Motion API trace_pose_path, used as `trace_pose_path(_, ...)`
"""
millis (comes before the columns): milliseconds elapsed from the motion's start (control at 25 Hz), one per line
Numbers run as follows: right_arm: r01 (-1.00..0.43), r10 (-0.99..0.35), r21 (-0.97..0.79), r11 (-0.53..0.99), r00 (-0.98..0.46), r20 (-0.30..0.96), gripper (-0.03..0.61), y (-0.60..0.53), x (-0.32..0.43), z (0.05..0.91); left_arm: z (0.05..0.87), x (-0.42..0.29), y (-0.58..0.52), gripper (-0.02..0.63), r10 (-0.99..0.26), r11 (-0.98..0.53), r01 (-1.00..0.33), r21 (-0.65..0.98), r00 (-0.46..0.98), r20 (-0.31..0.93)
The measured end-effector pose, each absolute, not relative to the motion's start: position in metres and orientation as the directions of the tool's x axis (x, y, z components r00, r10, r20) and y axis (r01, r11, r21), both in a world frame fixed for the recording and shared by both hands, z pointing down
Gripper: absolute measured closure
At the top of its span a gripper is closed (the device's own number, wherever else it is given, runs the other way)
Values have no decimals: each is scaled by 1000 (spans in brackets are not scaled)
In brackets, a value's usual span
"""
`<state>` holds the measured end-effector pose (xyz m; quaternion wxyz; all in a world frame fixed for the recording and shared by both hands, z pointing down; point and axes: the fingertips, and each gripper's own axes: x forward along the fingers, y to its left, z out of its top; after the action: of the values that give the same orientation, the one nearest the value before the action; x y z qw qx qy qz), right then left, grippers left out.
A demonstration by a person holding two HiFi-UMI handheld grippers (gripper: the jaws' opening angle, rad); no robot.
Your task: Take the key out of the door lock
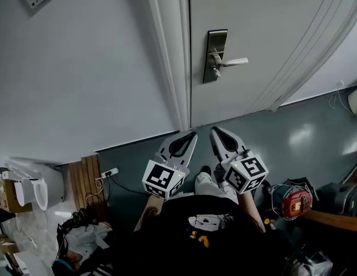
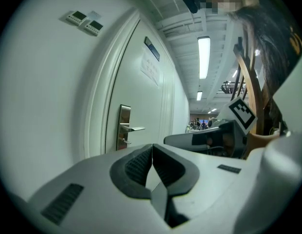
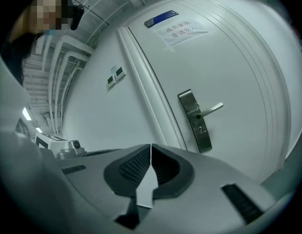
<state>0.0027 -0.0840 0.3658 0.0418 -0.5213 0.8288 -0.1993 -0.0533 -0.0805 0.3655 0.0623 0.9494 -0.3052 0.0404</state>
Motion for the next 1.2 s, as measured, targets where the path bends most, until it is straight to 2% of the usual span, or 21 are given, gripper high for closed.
trace_pose_path(680, -781, -844, -466, 416, -522, 122, 569, -158, 60, 380, 363, 8, -153, 606, -613, -778, -627, 54, 774, 157)
trace_pose_path(1200, -737, -818, -504, 451, -567, 95, 569, -173, 83, 387, 359, 31, -162, 606, -645, -756, -655, 14, 747, 160)
